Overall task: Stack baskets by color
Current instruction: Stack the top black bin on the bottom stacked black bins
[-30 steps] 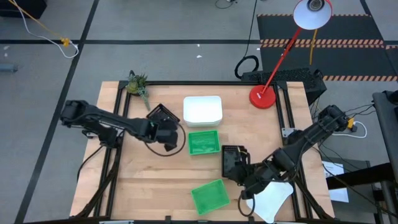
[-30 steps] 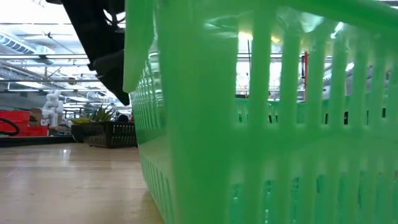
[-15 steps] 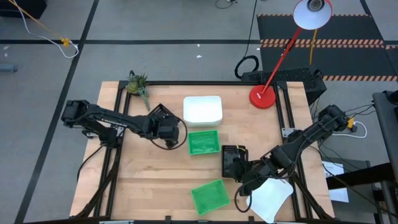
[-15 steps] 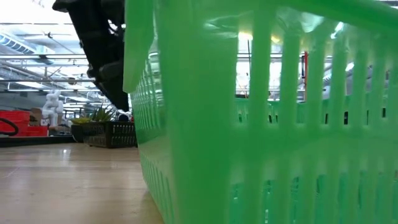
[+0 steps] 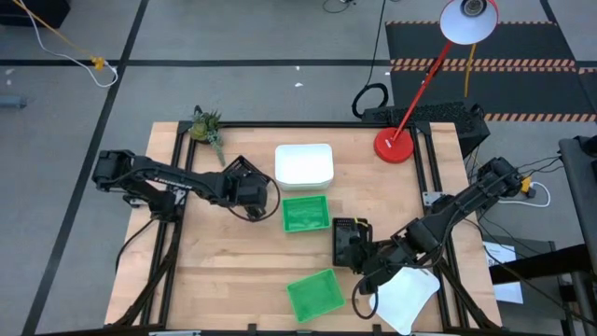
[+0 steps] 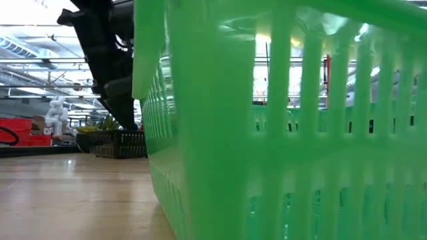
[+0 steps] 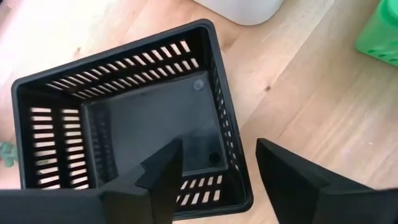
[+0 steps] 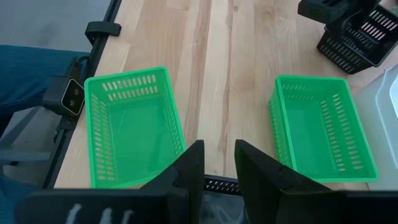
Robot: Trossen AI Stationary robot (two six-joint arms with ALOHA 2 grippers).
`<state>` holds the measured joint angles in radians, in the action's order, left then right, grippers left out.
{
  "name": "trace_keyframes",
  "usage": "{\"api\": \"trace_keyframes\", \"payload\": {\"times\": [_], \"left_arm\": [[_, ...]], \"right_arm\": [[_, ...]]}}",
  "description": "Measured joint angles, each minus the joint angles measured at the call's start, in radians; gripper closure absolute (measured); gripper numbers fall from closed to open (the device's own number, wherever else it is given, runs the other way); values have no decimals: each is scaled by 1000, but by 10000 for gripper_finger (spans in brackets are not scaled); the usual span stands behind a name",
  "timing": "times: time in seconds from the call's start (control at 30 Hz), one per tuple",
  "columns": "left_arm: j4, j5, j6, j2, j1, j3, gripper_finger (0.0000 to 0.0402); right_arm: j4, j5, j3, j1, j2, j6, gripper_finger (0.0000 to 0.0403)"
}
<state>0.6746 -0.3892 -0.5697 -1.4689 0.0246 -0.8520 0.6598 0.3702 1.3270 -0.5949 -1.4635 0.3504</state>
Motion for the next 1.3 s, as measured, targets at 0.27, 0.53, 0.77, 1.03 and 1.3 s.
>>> {"api": "trace_keyframes", "payload": {"times": [0.27,0.53,0.77,1.03,1.3], "left_arm": [[-2,6,8,-9,-5,0,268],[-6,14,19,-36,-5,2,275],[-33,22,49,-52,-5,-1,309],[-22,23,69,-52,-5,0,385],[89,23,58,-22,12,-57,393]], "right_arm": [[-2,0,0,0,0,0,319],[-5,0,0,0,0,0,319],[-5,0,1,0,0,-8,319],[-9,0,1,0,0,-23,319],[-16,3,1,0,0,-60,319]]}}
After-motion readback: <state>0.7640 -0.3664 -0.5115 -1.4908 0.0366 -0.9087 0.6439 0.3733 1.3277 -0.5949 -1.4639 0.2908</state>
